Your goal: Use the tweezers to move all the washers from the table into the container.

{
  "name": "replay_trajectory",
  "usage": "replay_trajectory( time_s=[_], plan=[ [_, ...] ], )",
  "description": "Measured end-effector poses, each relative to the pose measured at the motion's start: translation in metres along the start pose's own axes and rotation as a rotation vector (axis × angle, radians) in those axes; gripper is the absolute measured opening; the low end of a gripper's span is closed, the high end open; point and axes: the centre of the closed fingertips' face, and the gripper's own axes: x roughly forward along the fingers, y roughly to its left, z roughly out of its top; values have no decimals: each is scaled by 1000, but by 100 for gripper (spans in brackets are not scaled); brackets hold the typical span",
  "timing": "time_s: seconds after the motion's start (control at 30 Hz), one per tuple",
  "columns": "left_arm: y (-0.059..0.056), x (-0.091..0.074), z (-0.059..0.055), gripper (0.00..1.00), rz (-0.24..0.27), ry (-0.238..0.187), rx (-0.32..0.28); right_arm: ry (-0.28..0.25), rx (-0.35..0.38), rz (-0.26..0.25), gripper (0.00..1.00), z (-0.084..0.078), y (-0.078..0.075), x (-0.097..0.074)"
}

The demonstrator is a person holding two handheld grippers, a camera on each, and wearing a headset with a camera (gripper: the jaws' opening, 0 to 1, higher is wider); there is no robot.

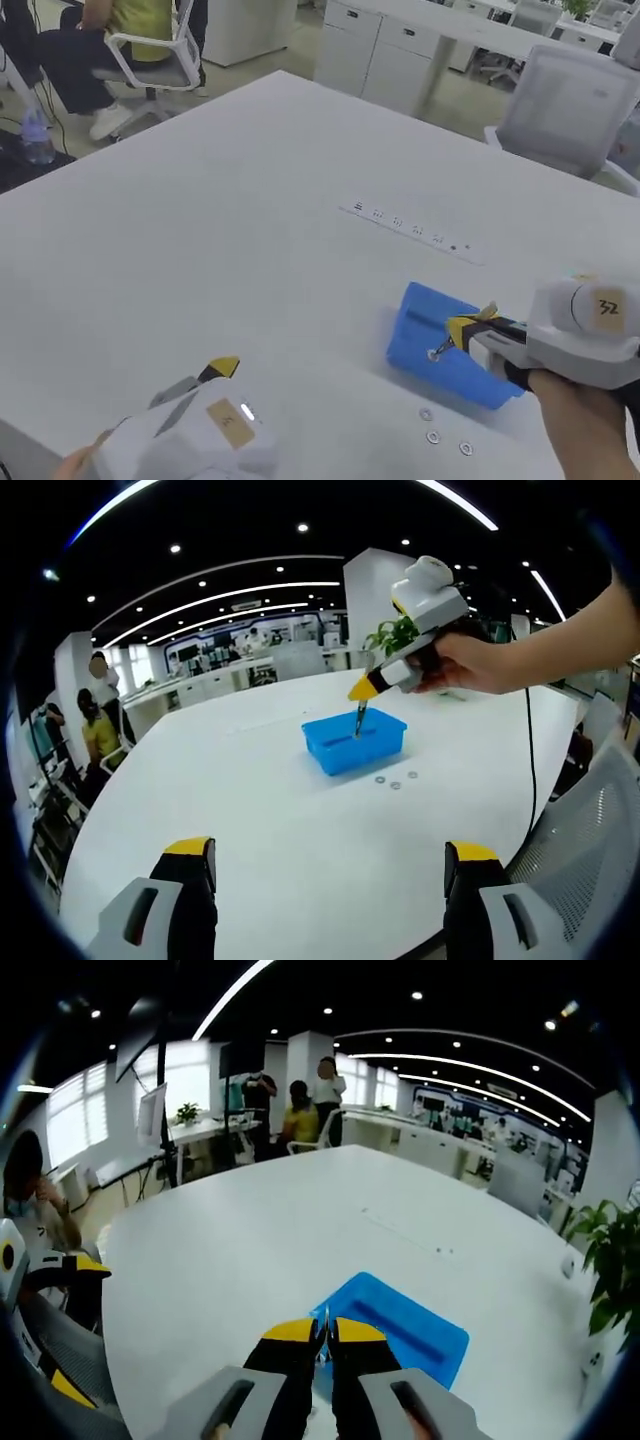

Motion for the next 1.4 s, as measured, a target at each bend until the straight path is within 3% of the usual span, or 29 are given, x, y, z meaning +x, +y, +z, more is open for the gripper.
replay_trajectory(
  time_s=[0.17,0.3,0.63,0.77,1.0,1.2,1.23,1.27,1.4],
  plan=[
    [1,0,-1,97,3,3,-1,-3,-24,-32,1,3,-10,13],
    [1,0,-2,96,2,9,-4,6,8,-39,1,0,-17,24],
    [1,2,-5,96,4,30,0,89,-16,-63,2,-27,-21,50],
    [0,2,-7,96,3,38,6,111,19,-68,2,-36,-25,55],
    [0,2,-9,96,5,53,15,97,119,-65,2,-38,-27,59],
    [0,3,-9,95,5,56,14,105,96,-61,2,-39,-24,64],
    [0,3,-9,95,5,55,13,78,85,-60,2,-36,-23,65],
    [0,3,-10,95,6,56,13,98,83,-60,2,-39,-22,64],
    [0,3,-10,95,7,59,16,95,31,-53,2,-39,-19,64]
  ],
)
